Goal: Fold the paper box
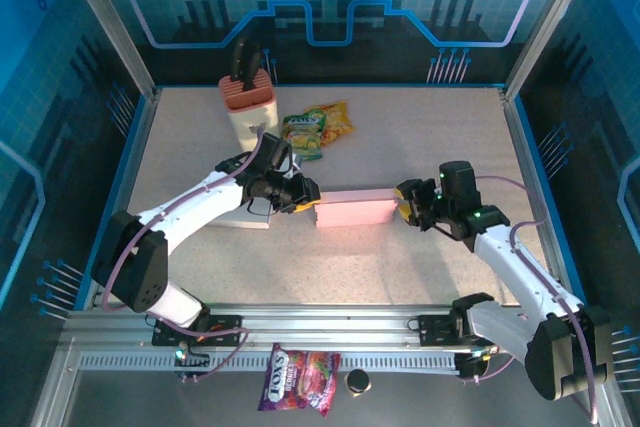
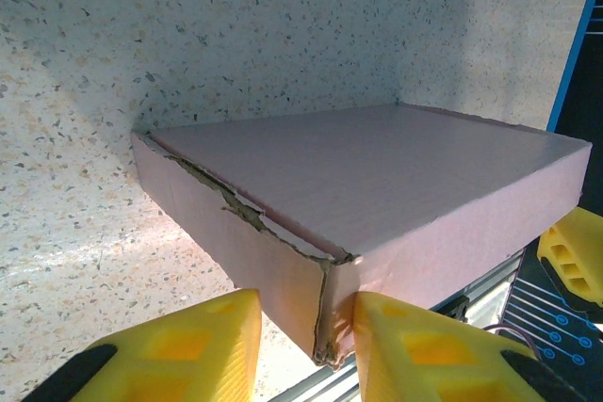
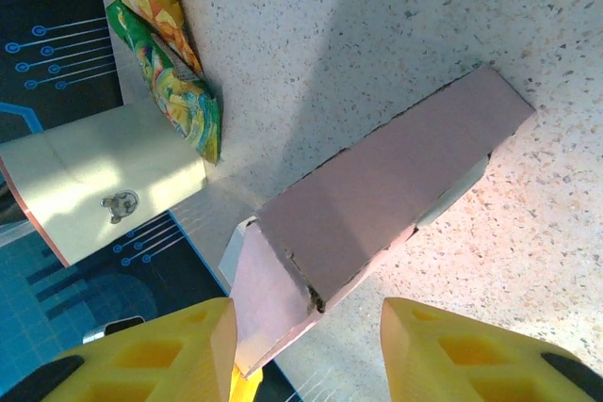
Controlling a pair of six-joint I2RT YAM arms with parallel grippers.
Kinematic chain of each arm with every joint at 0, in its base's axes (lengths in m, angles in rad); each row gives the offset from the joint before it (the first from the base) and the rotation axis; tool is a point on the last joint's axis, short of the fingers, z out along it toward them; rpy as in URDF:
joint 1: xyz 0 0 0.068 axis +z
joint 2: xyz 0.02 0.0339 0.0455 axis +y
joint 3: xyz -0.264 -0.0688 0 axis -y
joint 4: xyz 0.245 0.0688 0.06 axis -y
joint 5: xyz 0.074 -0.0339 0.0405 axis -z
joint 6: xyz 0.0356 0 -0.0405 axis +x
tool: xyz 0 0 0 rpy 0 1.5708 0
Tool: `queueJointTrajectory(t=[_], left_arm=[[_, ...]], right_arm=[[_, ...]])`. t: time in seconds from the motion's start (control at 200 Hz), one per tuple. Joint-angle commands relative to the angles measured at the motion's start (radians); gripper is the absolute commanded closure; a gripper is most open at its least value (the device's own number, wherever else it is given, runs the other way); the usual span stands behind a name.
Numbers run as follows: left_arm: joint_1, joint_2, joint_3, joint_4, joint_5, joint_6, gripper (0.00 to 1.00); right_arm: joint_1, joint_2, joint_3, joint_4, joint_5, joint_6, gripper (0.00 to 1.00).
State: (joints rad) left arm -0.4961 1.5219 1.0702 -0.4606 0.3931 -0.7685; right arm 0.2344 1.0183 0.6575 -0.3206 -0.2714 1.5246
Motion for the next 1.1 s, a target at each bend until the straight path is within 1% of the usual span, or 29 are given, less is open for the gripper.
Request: queueJointTrajectory(t=[0.0, 0.1, 0.24, 0.415, 0.56, 0.665, 0.725, 0.88, 0.986, 1.096], left_arm=[[0.001, 0.015, -0.039, -0.058, -0.028, 0.009, 0.69], [0.001, 0.016, -0.036, -0.059, -0.031, 0.015, 0.69], [0.001, 0.008, -0.037, -0.063, -0.039, 0.023, 0.69], [-0.001, -0.002, -0.04, -0.056, -0.048, 0.044, 0.7], [0.0, -0.004, -0.039, -0.046, -0.051, 0.069, 0.71], [-0.005, -0.007, -0.045, -0.037, -0.059, 0.088, 0.71], [-0.012, -0.014, -0.05, -0.034, -0.069, 0.098, 0.72], [-0.038, -0.048, -0.069, -0.017, -0.105, 0.123, 0.72], [-0.063, -0.076, -0.087, -0.004, -0.133, 0.143, 0.72], [-0.093, -0.109, -0.12, 0.025, -0.162, 0.15, 0.72]], right_arm=[[-0.009, 0.008, -0.002, -0.041, -0.016, -0.016, 0.56], [-0.009, 0.037, -0.007, -0.037, -0.022, -0.018, 0.57], [-0.008, 0.079, 0.004, -0.101, -0.044, -0.04, 0.59], [-0.011, 0.049, 0.025, -0.147, -0.028, -0.059, 0.58], [-0.046, 0.028, 0.096, -0.246, -0.026, -0.126, 0.52], [-0.1, 0.037, 0.131, -0.315, -0.043, -0.171, 0.47], [-0.137, 0.066, 0.146, -0.359, -0.055, -0.196, 0.44], [-0.223, 0.196, 0.177, -0.397, -0.173, -0.297, 0.42], [-0.246, 0.271, 0.215, -0.418, -0.209, -0.378, 0.41], [-0.258, 0.315, 0.217, -0.415, -0.235, -0.418, 0.41]])
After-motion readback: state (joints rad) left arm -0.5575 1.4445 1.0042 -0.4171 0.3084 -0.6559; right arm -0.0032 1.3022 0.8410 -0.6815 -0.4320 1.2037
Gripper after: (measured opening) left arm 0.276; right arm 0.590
